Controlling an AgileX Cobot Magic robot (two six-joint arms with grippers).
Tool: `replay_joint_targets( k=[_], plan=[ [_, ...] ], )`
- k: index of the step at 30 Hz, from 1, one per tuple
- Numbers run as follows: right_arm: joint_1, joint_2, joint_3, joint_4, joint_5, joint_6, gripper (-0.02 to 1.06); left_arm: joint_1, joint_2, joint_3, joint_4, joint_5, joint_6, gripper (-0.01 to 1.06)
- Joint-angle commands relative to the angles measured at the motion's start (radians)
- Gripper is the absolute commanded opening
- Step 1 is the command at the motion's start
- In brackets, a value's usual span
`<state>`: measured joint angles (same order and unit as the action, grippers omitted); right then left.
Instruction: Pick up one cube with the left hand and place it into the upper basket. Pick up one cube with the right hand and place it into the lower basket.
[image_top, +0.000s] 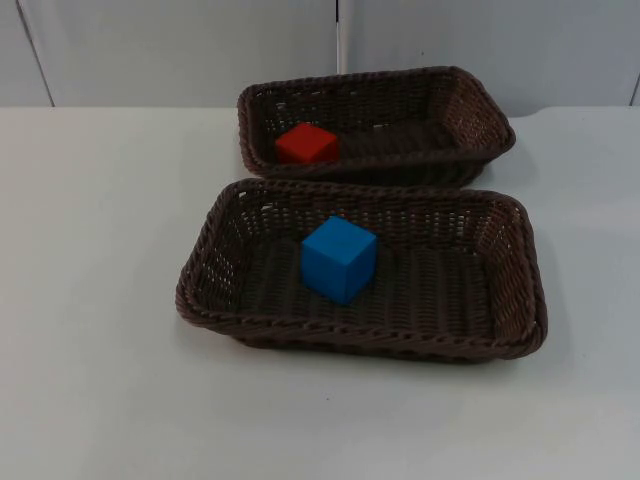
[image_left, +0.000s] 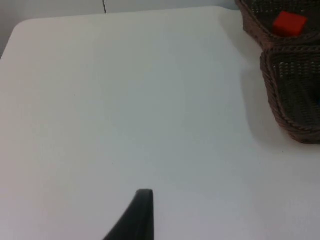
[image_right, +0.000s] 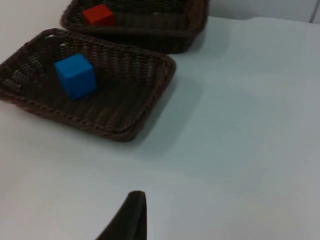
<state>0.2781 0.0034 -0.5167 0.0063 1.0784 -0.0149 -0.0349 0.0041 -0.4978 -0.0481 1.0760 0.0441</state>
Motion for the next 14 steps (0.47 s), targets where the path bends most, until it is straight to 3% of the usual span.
replay_joint_targets(
  k=[1, 14],
  plan=[
    [-0.037, -0.003, 0.002, 0.002, 0.000, -0.001, 1.05, 0.003, -0.004, 0.003, 0.007, 0.000, -0.008, 1.05],
    [-0.199, -0.003, 0.002, 0.002, 0.000, -0.001, 1.05, 0.003, -0.004, 0.003, 0.007, 0.000, -0.008, 1.05]
  ],
)
